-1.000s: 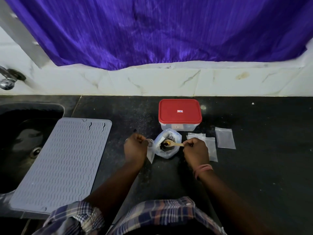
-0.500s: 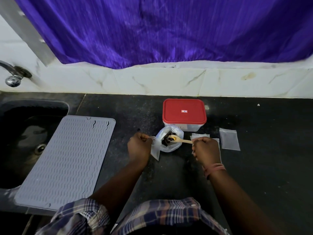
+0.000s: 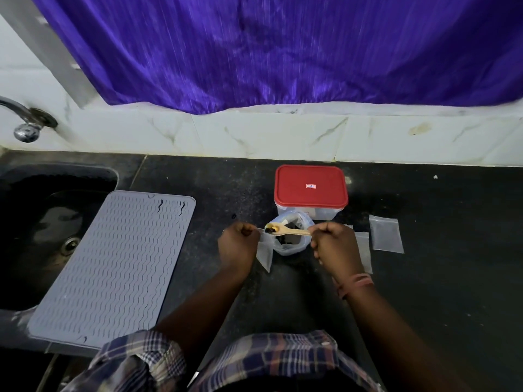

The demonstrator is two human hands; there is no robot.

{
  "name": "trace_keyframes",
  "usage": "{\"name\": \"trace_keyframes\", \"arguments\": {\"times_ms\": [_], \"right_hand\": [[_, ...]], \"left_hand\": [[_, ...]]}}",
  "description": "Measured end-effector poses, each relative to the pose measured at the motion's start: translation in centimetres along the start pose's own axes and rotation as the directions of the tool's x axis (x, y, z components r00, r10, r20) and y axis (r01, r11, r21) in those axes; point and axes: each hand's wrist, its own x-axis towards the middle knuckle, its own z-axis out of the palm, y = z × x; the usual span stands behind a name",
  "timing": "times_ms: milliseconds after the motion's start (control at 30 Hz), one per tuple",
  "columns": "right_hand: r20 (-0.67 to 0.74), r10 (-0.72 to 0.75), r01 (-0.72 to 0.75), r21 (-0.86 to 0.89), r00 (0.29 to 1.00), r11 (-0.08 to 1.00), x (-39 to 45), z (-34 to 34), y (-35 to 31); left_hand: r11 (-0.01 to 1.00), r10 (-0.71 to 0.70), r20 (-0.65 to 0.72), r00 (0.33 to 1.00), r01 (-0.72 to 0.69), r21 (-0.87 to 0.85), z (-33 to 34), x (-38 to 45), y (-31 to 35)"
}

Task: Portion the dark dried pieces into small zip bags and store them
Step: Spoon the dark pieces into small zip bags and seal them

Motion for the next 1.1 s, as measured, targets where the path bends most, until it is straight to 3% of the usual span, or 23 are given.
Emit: {"name": "trace_keyframes", "arguments": {"times_ms": [133,267,333,433,500,600,733,800,900,1100], "right_hand": [[-0.002,-0.125,0.123,-0.18,0.992,0.976,-0.1,1.0,0.3],[0.003,-0.337,0.312,-0.388,0.941,0.867,-0.8,1.4,0.2],[0.127,-0.481,0.478,-0.479,0.867,0.736,-1.1,1.8,0.3],[0.373,-0.599,0.676,-0.603,0.709,0.424,-1.4,2.5,0.9],[0.39,-0.659,0.714,-0.616,0.643,0.332,-1.4,2.4,1.3],[0.319,-0.708,0.73,-0.553,0.63,0.401,-1.3,1.6,1.2],[0.038,-0.633,0.59,-0.41,0.773,0.695,-1.0,0.6,1.0],[-0.071,-0.563,0.488,-0.416,0.824,0.767,-0.4,-0.1,1.4],[-0.101,-0.481,0.376,-0.492,0.871,0.785,0.3,-0.7,1.9],[0.058,-0.432,0.351,-0.686,0.9,0.638,0.3,0.8,2.7]], "left_hand": [[0.998,0.012,-0.008,1.0,-0.013,-0.057,-0.2,-0.5,0.4],[0.995,0.009,0.014,1.0,-0.007,-0.096,-0.2,-0.6,0.3],[0.993,0.007,0.017,1.0,-0.005,-0.115,0.0,-0.5,0.2],[0.988,-0.002,0.014,1.0,0.004,-0.157,0.3,-0.5,0.1],[0.985,-0.019,0.009,1.0,0.02,-0.174,0.3,-0.3,0.2],[0.982,-0.065,-0.001,0.998,0.064,-0.18,0.4,-0.1,0.3],[0.975,-0.122,0.056,0.991,0.131,-0.178,0.5,0.2,0.0],[0.97,-0.158,0.096,0.983,0.172,-0.173,0.6,0.3,-0.2],[0.945,-0.217,0.19,0.958,0.255,-0.206,0.9,0.4,-0.4],[0.921,-0.253,0.3,0.92,0.324,-0.217,2.0,0.1,0.5]]}}
